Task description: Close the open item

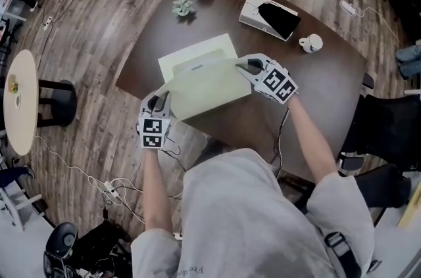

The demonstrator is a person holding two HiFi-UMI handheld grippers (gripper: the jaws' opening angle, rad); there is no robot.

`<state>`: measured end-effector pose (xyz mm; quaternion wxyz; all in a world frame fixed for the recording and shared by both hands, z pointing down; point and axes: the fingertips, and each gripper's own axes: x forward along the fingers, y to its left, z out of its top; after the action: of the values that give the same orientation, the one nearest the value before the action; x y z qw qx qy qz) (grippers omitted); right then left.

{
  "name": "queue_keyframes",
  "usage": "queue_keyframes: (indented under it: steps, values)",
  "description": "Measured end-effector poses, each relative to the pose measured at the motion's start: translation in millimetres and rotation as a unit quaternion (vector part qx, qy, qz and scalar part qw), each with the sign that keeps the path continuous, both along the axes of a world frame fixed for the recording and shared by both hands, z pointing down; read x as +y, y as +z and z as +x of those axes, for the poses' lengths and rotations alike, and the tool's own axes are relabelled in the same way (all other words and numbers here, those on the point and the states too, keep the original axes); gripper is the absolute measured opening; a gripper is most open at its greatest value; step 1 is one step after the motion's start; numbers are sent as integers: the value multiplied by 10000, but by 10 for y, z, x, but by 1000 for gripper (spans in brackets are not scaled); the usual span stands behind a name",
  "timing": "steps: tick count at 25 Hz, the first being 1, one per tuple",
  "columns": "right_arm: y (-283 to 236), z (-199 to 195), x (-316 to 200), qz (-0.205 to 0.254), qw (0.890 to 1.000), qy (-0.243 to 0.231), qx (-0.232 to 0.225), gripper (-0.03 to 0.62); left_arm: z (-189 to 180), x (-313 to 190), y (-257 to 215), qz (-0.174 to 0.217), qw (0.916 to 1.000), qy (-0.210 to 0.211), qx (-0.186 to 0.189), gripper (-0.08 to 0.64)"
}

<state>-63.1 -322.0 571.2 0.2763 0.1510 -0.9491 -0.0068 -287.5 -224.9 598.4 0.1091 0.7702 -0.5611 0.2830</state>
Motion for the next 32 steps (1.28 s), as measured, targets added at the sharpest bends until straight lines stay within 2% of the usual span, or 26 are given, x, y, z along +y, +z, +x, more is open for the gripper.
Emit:
queue_keyframes:
  steps: [9, 20, 32]
  values:
    - [273, -96, -415, -200, 9987, 457, 128, 60, -71, -423, 117, -213, 9990, 49, 397, 72]
    - [650, -295, -823, -178, 9931, 1002, 578, 66, -247, -863, 484, -288, 9965, 89, 786, 75]
    - [992, -426, -1043, -252, 9868, 1251, 999, 74, -402, -1069, 778, -388, 9912, -40, 1269, 89]
